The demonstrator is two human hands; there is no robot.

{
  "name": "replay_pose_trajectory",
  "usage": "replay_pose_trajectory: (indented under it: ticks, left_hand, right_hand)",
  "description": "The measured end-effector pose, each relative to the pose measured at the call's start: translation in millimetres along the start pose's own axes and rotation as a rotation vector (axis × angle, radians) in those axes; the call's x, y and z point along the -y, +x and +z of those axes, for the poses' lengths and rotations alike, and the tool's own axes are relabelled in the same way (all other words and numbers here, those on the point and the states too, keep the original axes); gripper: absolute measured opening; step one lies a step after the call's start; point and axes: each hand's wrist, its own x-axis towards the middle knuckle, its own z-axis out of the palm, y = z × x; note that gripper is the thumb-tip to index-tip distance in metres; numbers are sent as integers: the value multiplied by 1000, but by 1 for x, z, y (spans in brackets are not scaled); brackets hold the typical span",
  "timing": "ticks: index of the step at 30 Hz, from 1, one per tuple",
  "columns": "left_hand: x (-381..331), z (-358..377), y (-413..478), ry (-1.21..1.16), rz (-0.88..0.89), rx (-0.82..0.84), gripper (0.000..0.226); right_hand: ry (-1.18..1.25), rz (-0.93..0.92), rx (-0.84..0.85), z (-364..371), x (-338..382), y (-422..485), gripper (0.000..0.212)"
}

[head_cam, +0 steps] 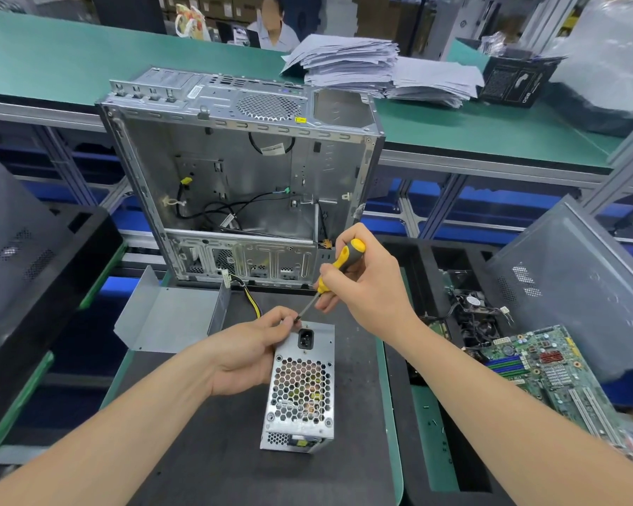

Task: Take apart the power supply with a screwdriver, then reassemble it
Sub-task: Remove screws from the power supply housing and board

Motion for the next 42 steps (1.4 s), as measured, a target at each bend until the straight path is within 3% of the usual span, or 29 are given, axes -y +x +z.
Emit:
replay_pose_trajectory:
  ticks: [42]
  left_hand:
    - [-3,-10,2,-64,-43,3,23]
  right_hand:
    - [93,-5,66,1,-4,4,22]
